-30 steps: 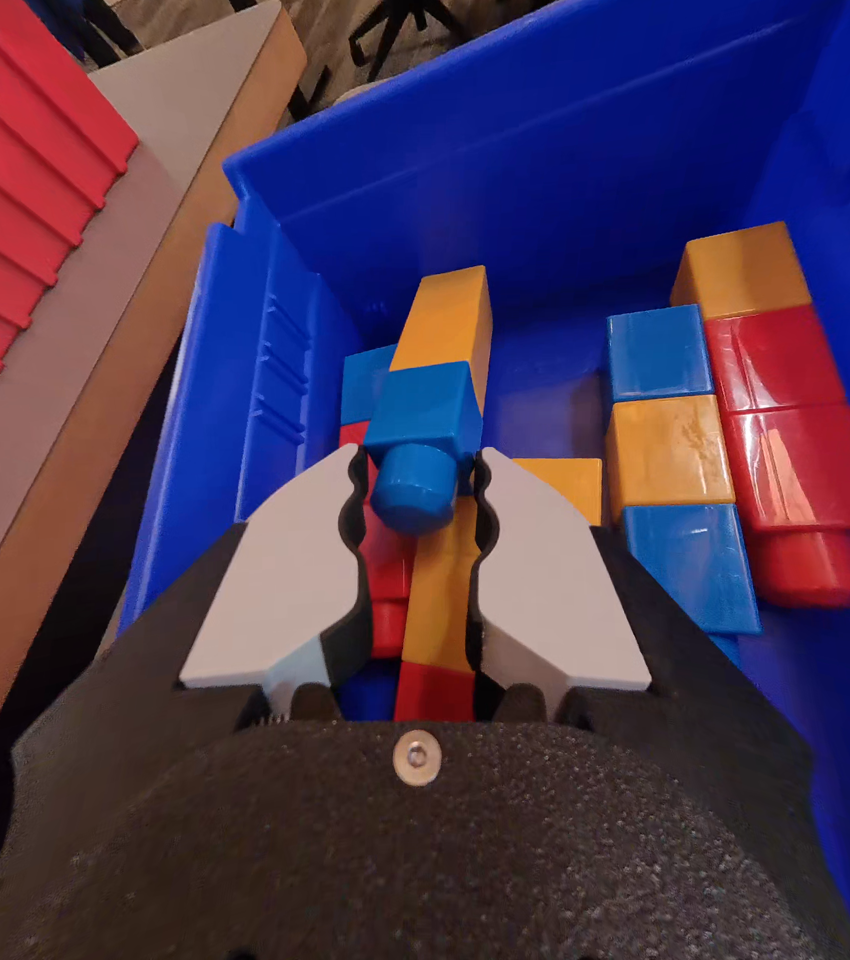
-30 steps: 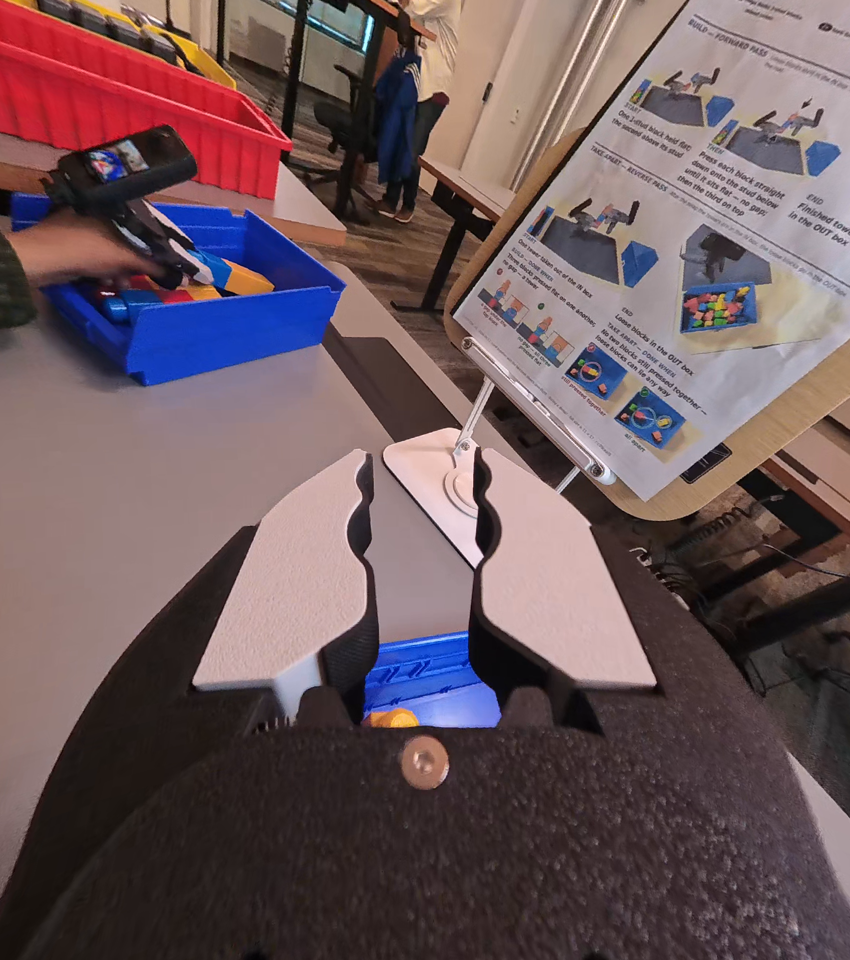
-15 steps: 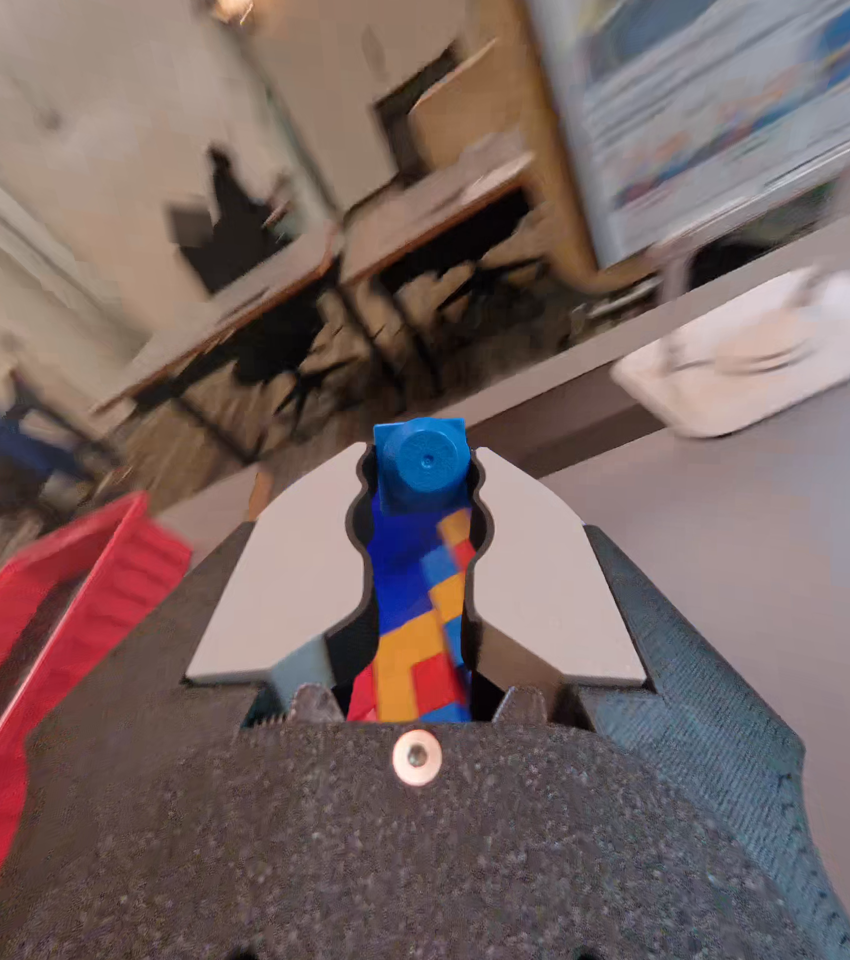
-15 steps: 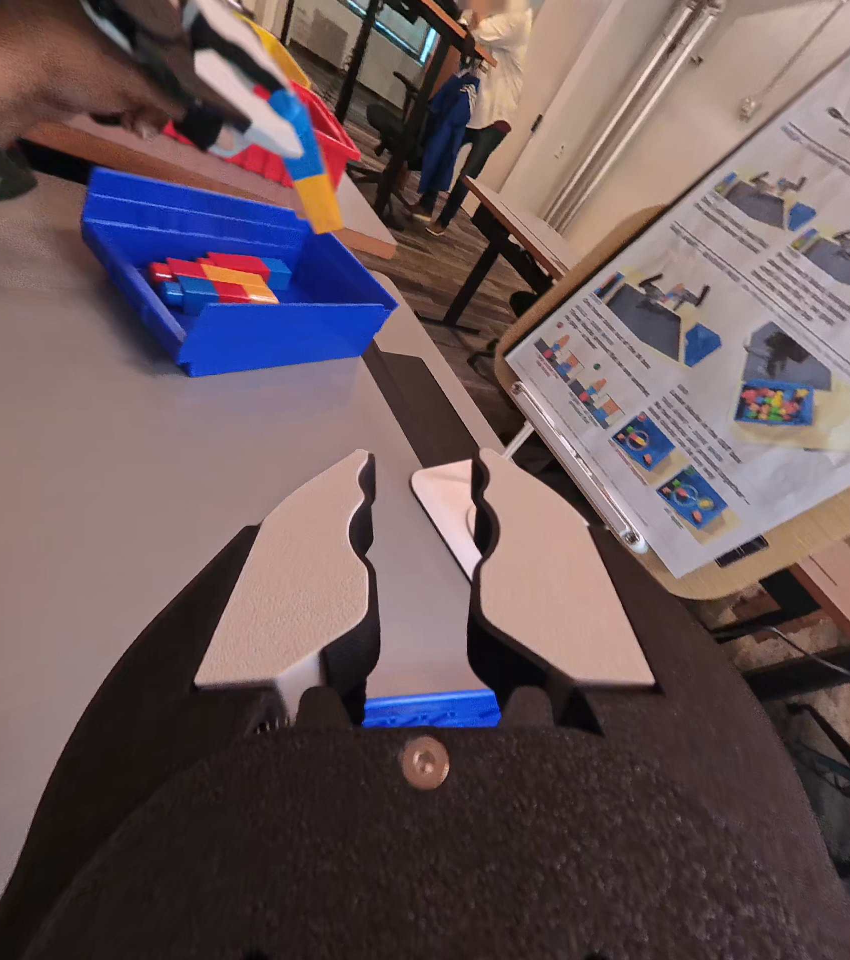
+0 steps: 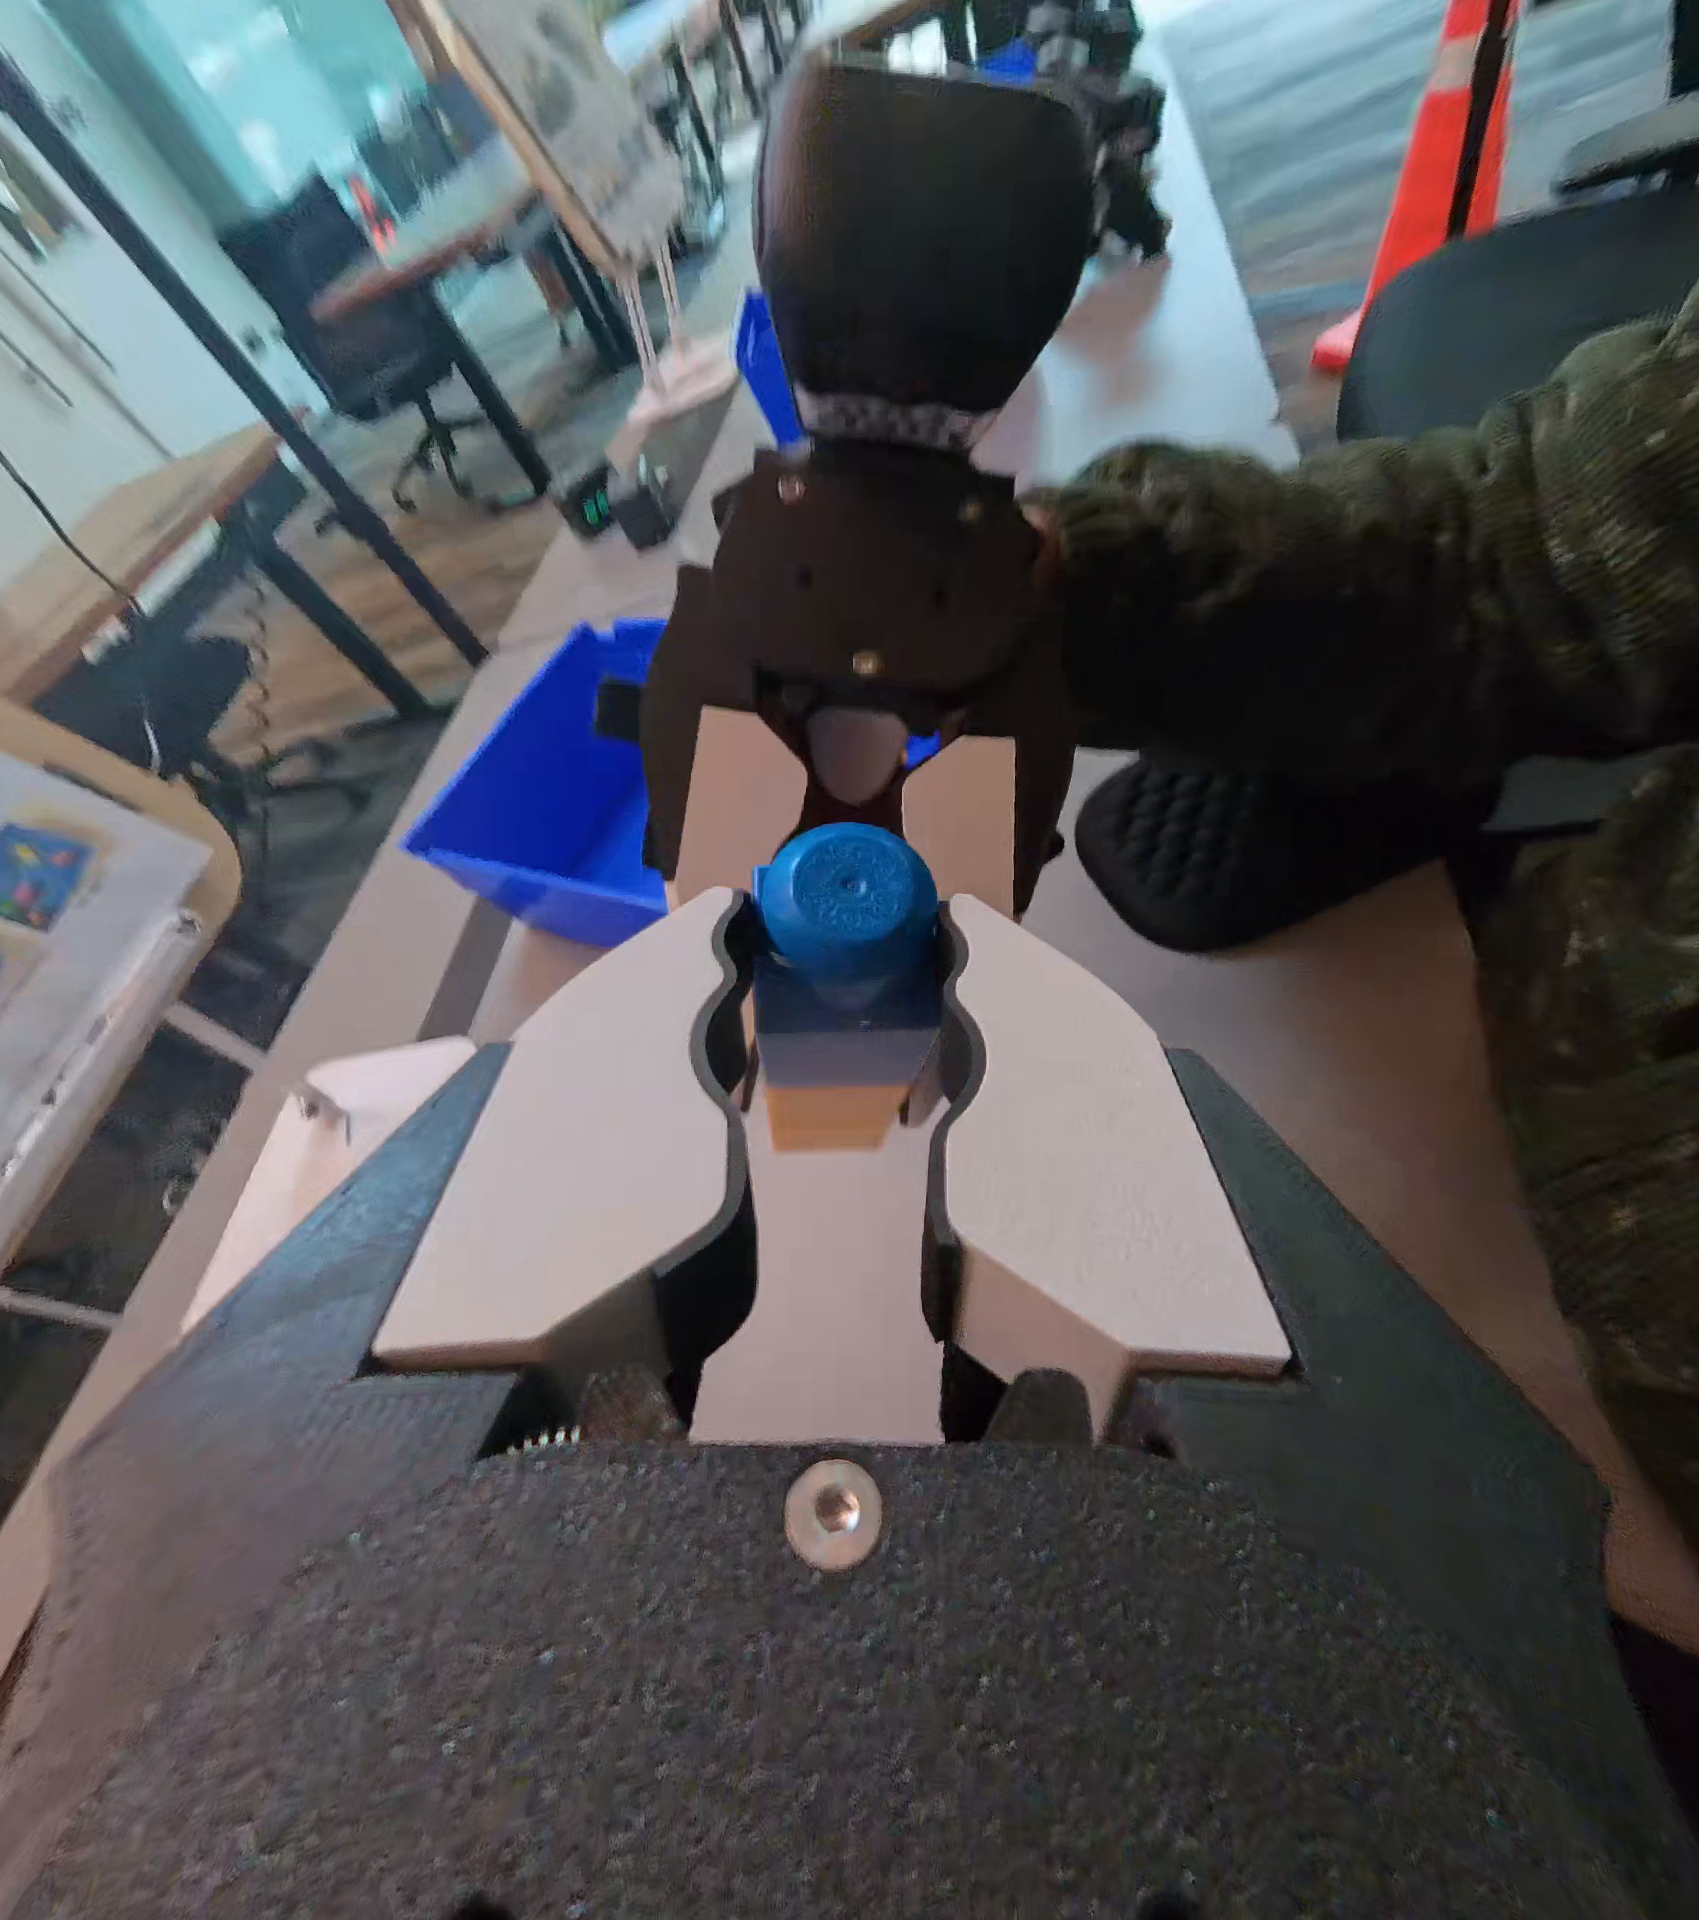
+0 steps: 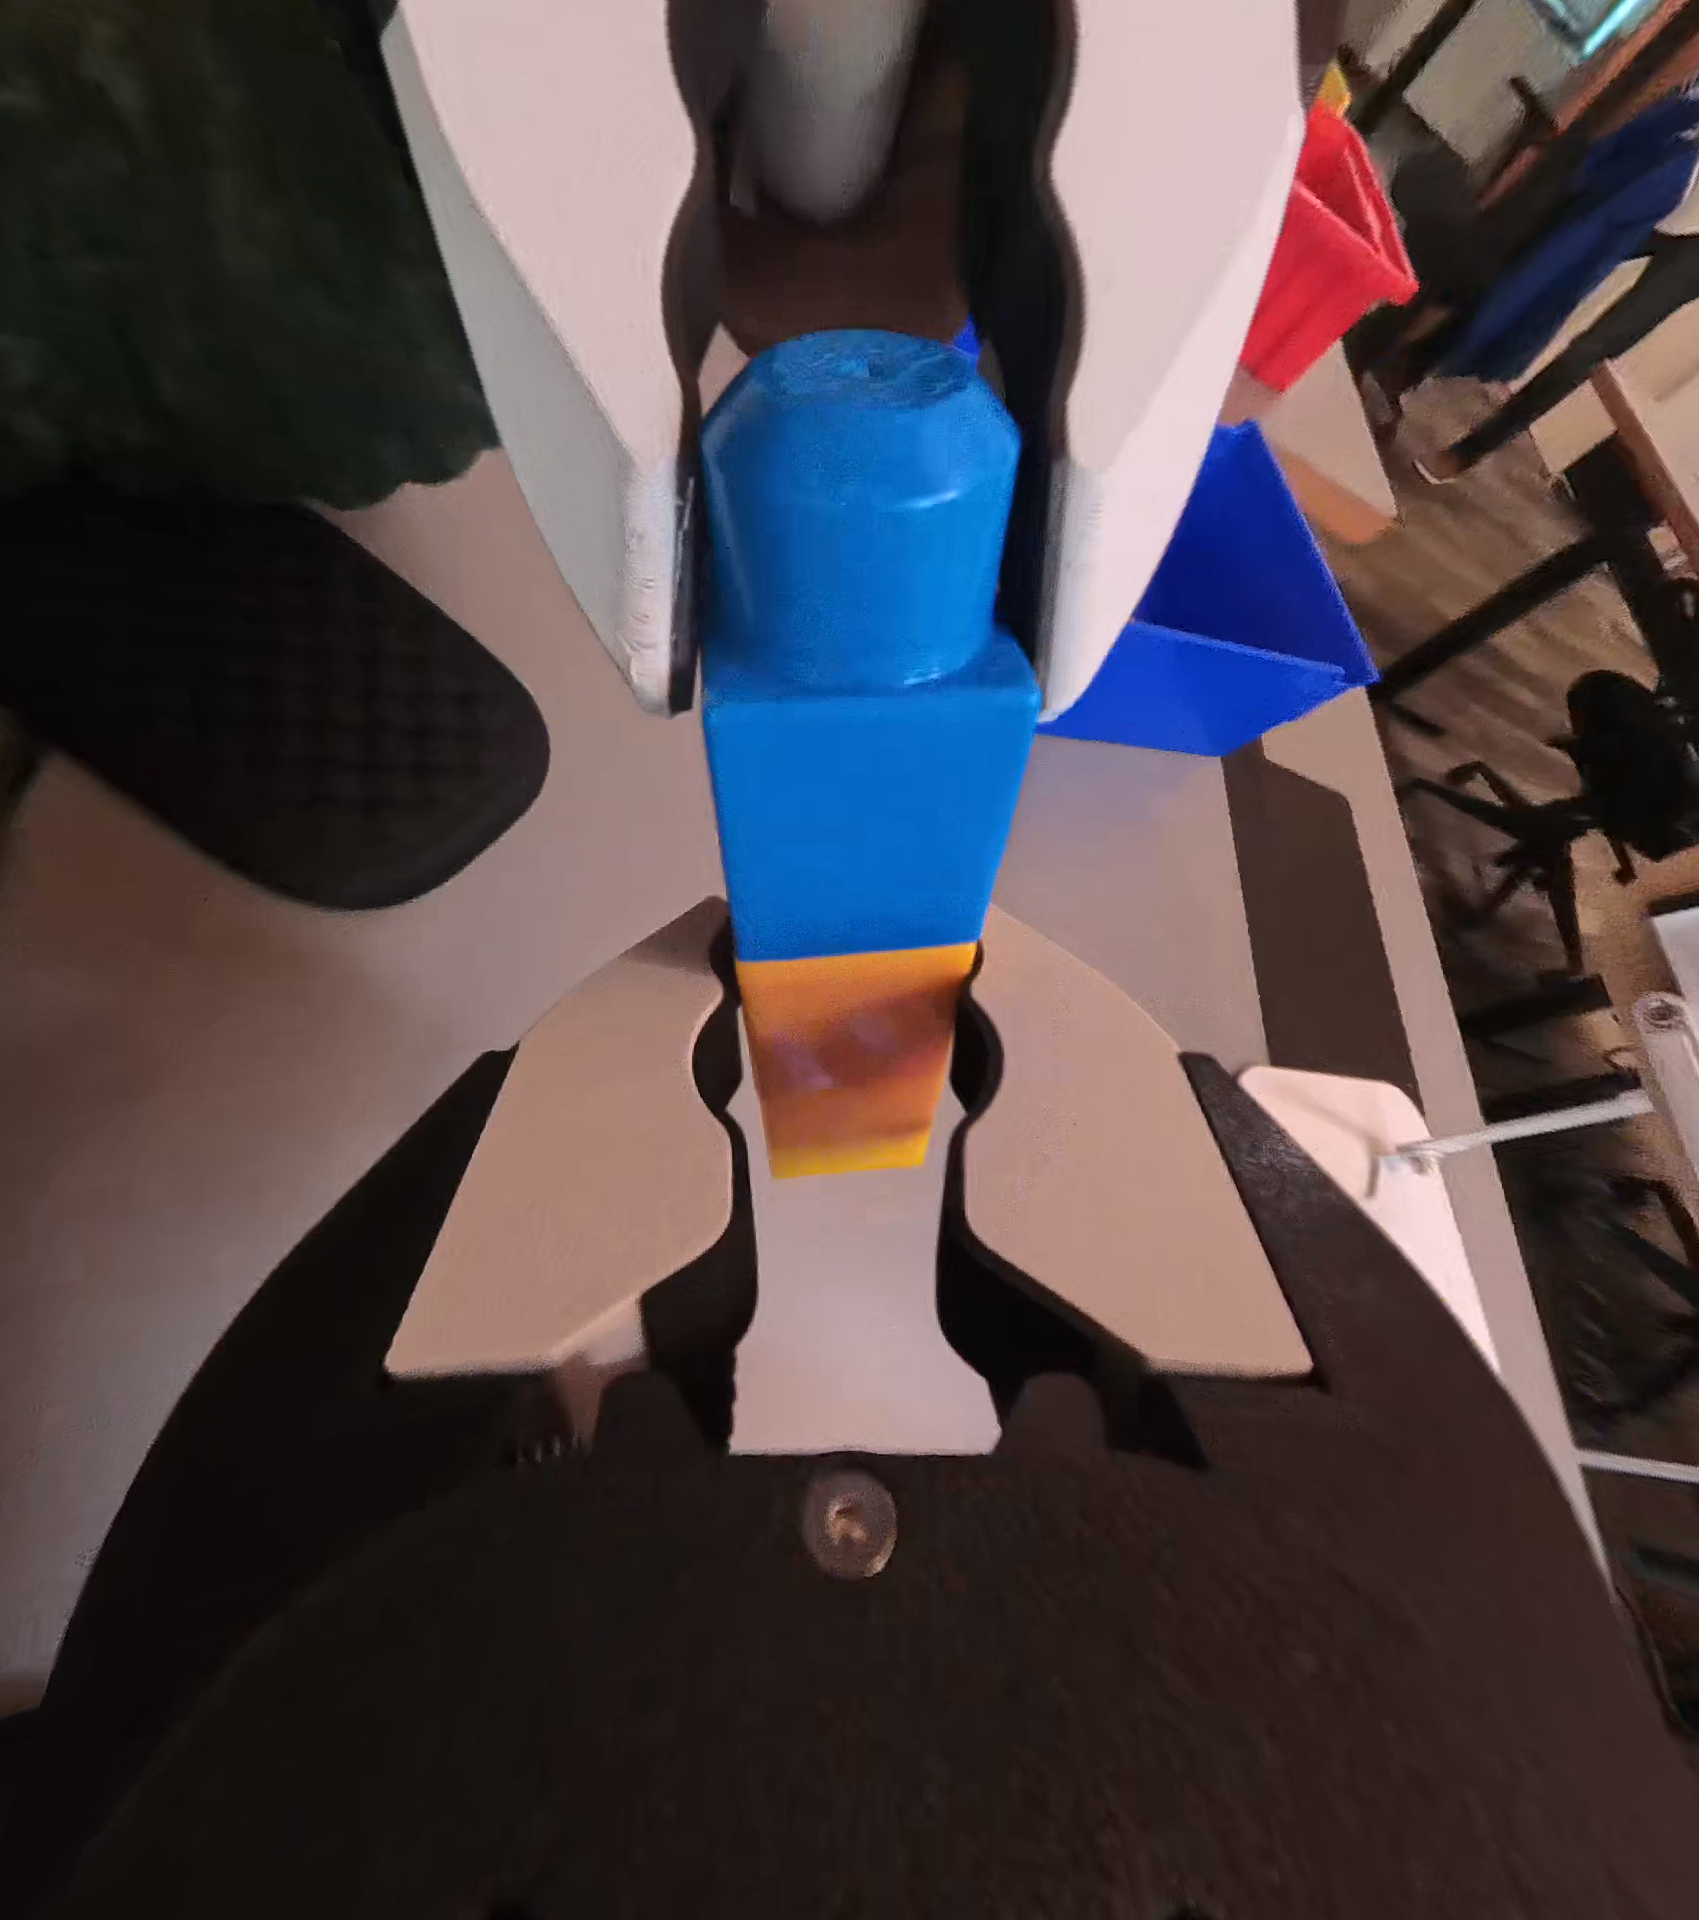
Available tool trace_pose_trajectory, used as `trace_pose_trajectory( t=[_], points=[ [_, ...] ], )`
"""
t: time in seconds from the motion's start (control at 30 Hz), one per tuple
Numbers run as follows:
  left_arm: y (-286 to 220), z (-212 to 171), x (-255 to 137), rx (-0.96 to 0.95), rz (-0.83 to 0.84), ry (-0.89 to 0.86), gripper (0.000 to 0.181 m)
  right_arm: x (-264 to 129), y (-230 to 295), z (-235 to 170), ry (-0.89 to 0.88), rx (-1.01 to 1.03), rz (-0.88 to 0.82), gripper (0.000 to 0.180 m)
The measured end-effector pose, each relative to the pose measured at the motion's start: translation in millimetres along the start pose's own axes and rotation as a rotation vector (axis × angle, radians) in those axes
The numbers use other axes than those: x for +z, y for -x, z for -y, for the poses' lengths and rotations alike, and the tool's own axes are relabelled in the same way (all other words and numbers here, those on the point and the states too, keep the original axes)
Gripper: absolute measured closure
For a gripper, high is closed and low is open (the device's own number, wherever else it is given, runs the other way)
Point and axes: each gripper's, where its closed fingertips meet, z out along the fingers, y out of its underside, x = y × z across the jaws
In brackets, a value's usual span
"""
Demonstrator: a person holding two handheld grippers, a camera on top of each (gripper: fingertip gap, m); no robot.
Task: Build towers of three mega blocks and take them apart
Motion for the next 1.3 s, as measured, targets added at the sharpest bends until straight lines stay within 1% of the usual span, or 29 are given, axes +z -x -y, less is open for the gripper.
trace_pose_trajectory(
  t=[0.07, 0.1, 0.13, 0.17, 0.23, 0.3, 0.37, 0.5, 0.57, 0.63, 0.67, 0.77, 0.9, 0.97, 1.07, 1.1, 1.13, 1.23, 1.3],
  points=[
    [9.3, 16.9, -3.8, 0.003, 0.044, -0.151, 0.145, -5.7, -6.8, 11.6, -0.125, 0.037, -0.006, 0.142],
    [12.7, 22.8, -6.0, 0.003, 0.057, -0.211, 0.139, -11.8, -11.4, 20.6, -0.213, 0.070, -0.007, 0.142],
    [15.5, 23.3, -5.5, -0.005, 0.062, -0.229, 0.131, -19.8, -16.8, 30.3, -0.307, 0.102, -0.015, 0.142],
    [18.1, 20.1, -2.3, -0.013, 0.070, -0.215, 0.123, -28.5, -21.9, 38.8, -0.393, 0.130, -0.022, 0.142],
    [23.0, 12.5, 6.6, -0.009, 0.093, -0.191, 0.117, -42.3, -24.8, 49.6, -0.507, 0.164, -0.004, 0.142],
    [18.9, 16.1, 10.0, -0.053, 0.033, -0.254, 0.120, -47.3, -22.3, 51.9, -0.546, 0.159, 0.009, 0.142],
    [15.2, 15.7, 10.5, -0.080, -0.018, -0.274, 0.122, -49.6, -19.9, 54.2, -0.582, 0.173, 0.026, 0.142],
    [18.8, -2.1, 18.0, -0.031, 0.017, -0.177, 0.118, -62.8, -25.8, 63.6, -0.698, 0.234, 0.038, 0.142],
    [18.8, -1.1, 23.9, -0.047, 0.026, -0.179, 0.122, -62.4, -25.3, 64.7, -0.696, 0.231, 0.034, 0.142],
    [22.0, -0.2, 28.8, -0.040, 0.064, -0.181, 0.134, -55.3, -23.3, 64.1, -0.668, 0.220, 0.021, 0.142],
    [19.5, -4.0, 31.7, -0.046, 0.051, -0.154, 0.144, -51.7, -24.8, 62.5, -0.650, 0.214, -0.003, 0.142],
    [20.3, -13.4, 35.1, -0.073, 0.046, -0.092, 0.144, -47.3, -26.1, 55.4, -0.609, 0.228, 0.002, 0.142],
    [19.8, -33.9, 36.2, -0.069, -0.003, -0.011, 0.144, -68.5, -34.2, 60.9, -0.661, 0.258, 0.001, 0.138],
    [17.6, -45.1, 38.7, -0.080, -0.043, 0.028, 0.144, -78.2, -38.3, 58.3, -0.634, 0.242, -0.027, 0.134],
    [16.8, -56.3, 43.4, -0.084, -0.069, 0.061, 0.144, -83.3, -40.4, 49.0, -0.554, 0.212, -0.057, 0.133],
    [17.1, -59.1, 44.5, -0.090, -0.073, 0.069, 0.144, -83.0, -39.2, 45.2, -0.522, 0.199, -0.054, 0.136],
    [16.9, -62.1, 45.3, -0.094, -0.081, 0.080, 0.144, -82.1, -35.7, 41.6, -0.491, 0.188, -0.033, 0.146],
    [17.0, -68.6, 45.6, -0.075, -0.090, 0.095, 0.144, -78.3, -32.4, 34.3, -0.419, 0.187, -0.016, 0.147],
    [18.6, -67.9, 46.0, -0.049, -0.071, 0.082, 0.144, -77.1, -31.2, 34.6, -0.417, 0.183, -0.012, 0.147]
  ],
)
